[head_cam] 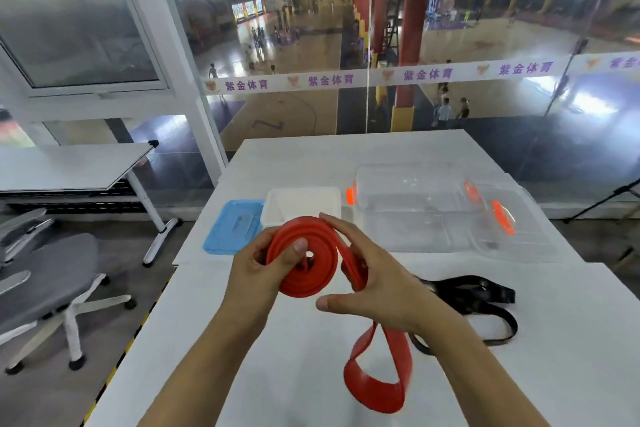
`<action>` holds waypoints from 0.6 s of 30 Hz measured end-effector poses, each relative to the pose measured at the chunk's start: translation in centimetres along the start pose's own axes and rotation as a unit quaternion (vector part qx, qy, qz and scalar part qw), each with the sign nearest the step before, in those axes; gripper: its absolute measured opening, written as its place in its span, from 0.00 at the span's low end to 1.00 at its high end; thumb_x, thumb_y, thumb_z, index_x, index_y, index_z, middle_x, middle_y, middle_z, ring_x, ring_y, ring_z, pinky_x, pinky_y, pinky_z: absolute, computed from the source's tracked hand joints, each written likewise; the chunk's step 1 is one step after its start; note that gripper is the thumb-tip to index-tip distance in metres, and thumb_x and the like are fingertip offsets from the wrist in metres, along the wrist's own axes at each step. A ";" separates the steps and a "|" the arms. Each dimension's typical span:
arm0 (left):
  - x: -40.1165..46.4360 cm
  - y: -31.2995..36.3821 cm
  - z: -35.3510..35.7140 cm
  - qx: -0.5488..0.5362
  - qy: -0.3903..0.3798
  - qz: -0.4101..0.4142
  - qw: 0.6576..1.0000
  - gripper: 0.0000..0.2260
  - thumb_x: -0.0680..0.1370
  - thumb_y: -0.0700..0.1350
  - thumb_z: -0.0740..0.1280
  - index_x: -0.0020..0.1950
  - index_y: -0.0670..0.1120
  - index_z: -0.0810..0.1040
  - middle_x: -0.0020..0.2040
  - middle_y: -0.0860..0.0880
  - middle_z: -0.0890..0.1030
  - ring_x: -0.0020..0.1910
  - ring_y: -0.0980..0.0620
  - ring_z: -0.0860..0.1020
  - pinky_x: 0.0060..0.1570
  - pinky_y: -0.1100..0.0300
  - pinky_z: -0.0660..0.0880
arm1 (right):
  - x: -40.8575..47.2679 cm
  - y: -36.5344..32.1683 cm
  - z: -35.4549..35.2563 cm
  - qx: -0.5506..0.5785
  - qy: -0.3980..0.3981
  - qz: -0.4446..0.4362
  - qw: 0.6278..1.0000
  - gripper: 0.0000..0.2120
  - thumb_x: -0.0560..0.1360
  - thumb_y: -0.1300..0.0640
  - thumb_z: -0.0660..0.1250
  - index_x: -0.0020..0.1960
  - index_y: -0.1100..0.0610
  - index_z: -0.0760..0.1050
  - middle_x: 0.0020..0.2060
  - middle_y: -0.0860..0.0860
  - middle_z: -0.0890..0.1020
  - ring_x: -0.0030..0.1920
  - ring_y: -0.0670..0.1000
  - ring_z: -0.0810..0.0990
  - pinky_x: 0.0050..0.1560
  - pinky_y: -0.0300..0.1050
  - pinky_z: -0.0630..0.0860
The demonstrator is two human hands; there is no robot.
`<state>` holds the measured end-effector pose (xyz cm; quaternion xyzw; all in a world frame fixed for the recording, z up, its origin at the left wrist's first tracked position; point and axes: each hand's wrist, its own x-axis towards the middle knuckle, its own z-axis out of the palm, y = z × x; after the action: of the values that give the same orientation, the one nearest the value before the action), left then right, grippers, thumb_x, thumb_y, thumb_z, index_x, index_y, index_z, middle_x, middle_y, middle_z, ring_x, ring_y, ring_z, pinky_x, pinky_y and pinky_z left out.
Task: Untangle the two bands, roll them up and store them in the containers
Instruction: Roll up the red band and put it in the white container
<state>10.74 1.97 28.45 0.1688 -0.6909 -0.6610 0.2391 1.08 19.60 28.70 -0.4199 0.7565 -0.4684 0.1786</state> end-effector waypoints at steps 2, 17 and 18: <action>-0.2 0.1 0.6 -0.014 0.025 0.008 1.000 0.25 0.65 0.62 0.75 0.58 0.50 0.84 0.50 0.48 0.87 0.51 0.50 0.85 0.50 0.56 0.81 | 0.0 0.3 1.2 0.043 0.021 -0.004 0.999 0.50 0.69 0.51 0.82 0.77 0.26 0.54 0.63 0.36 0.78 0.57 0.45 0.80 0.66 0.47 0.78; -2.0 -0.7 2.7 -0.089 -0.012 -0.099 0.991 0.17 0.71 0.60 0.69 0.57 0.56 0.80 0.52 0.52 0.88 0.51 0.54 0.87 0.46 0.58 0.81 | -0.4 1.1 4.9 0.063 0.153 0.019 0.986 0.52 0.64 0.48 0.83 0.76 0.28 0.55 0.68 0.35 0.76 0.66 0.40 0.77 0.68 0.45 0.77; -2.0 -0.8 2.5 -0.085 -0.022 -0.104 0.991 0.16 0.72 0.59 0.69 0.57 0.56 0.80 0.52 0.52 0.88 0.51 0.54 0.87 0.46 0.58 0.82 | -0.5 1.2 4.6 0.058 0.141 0.017 0.988 0.51 0.64 0.48 0.83 0.76 0.29 0.56 0.67 0.34 0.76 0.66 0.39 0.78 0.68 0.45 0.77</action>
<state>10.97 5.12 27.40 0.2046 -0.6160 -0.7421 0.1671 3.87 17.65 25.29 -0.3254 0.7530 -0.5628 0.1017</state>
